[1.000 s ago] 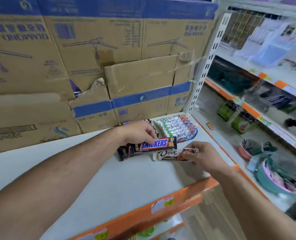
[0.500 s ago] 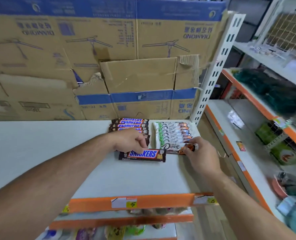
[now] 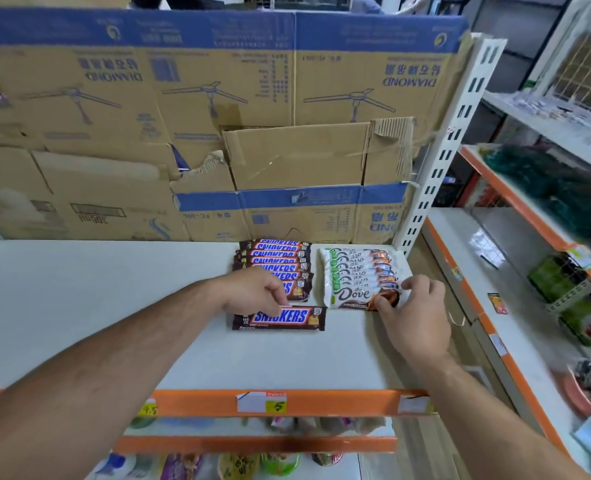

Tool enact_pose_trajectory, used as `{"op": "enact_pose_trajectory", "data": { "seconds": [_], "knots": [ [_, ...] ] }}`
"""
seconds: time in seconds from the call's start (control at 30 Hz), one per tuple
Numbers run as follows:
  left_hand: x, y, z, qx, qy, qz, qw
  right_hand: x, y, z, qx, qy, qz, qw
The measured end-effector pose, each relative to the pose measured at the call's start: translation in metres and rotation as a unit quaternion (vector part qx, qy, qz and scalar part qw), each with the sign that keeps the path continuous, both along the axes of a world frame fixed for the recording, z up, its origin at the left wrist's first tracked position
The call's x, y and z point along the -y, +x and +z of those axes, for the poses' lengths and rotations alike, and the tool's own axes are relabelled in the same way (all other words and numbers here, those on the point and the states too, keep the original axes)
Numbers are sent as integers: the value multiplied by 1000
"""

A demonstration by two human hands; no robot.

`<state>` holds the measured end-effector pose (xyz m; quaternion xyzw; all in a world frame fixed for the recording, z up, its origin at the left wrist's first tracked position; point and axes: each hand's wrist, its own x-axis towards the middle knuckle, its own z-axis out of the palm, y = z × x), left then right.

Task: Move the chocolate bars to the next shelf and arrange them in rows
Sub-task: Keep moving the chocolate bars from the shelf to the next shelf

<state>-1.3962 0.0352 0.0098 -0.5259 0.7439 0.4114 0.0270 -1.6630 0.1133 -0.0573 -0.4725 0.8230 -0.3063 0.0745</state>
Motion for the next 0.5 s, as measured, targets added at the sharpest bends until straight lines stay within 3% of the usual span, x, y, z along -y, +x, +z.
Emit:
{"op": "enact_pose_trajectory", "data": {
  "seconds": [0.13, 0.23, 0.3, 0.5],
  "knots": [
    [5, 14, 1, -11, -2, -5, 1000, -13, 25, -1, -91, -50, 31, 994],
    [8, 24, 1, -17, -18, -14, 1000, -25, 57, -7, -178, -5, 145, 973],
    [10, 29, 0, -15, -42, -28, 999, -31, 77, -13, -230, 19, 171, 958],
    [14, 33, -12, -1, -149, -63, 987, -36, 90, -14, -245, 60, 164, 954]
  ]
}}
